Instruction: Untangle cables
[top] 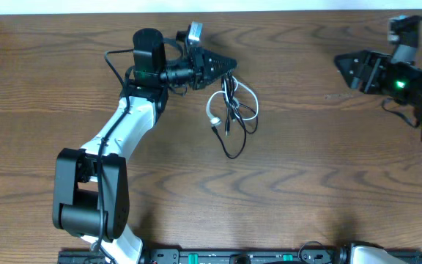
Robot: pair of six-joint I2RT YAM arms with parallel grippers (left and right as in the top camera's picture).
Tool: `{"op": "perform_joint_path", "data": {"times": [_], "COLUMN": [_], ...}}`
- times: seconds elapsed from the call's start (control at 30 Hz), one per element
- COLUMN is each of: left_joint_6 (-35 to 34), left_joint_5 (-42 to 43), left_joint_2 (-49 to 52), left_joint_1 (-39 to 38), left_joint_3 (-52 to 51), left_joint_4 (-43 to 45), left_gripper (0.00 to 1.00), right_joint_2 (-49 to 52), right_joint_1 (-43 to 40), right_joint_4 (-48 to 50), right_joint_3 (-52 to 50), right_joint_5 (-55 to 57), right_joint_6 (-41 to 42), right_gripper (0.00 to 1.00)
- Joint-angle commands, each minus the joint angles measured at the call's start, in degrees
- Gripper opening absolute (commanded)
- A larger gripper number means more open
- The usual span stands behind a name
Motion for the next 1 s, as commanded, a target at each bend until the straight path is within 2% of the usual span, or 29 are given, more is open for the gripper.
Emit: {"op": "perform_joint_path", "data": {"times": [0.0, 0.17, 0.2, 0.27, 0.5, 0.77, 0.97], "left_joint_6": [-13.2, -18.25, -19.1, -19.54, -20.79, -22.05, -22.93], "left_joint_5": [3.85, 5.64, 5.99, 5.99, 5.38, 5.33, 5.33], "left_joint_2": [-0.42, -0.42, -0.42, -0.42, -0.42, -0.42, -0.42], "left_joint_1": [-0.76, -0.92, -0.94, -0.94, -0.94, -0.92, -0.92], "left_joint_3": [0.46, 0.46, 0.46, 0.46, 0.46, 0.46, 0.46], "left_joint_4": [12.11, 26.58, 27.98, 27.89, 27.89, 27.87, 27.85], "left_gripper": [0.07, 0.07, 0.07, 0.08, 0.07, 0.07, 0.07], "right_joint_2": [4.15, 10.4, 12.68, 14.51, 19.04, 25.77, 30.18], "right_joint_1": [2.38, 3.98, 4.92, 6.32, 13.35, 18.43, 21.0], "right_joint_4": [1.55, 6.99, 10.08, 12.48, 15.08, 17.07, 21.31], "right_joint_3": [0.39, 0.39, 0.39, 0.39, 0.39, 0.39, 0.39], "right_joint_5": [-6.1, -22.03, -27.87, -30.86, -27.69, -27.65, -28.65], "right_joint_6": [-4.0, -9.53, -11.08, -11.28, -11.3, -11.3, -13.79], "right_gripper": [0.64, 0.67, 0.67, 0.67, 0.66, 0.54, 0.53]}}
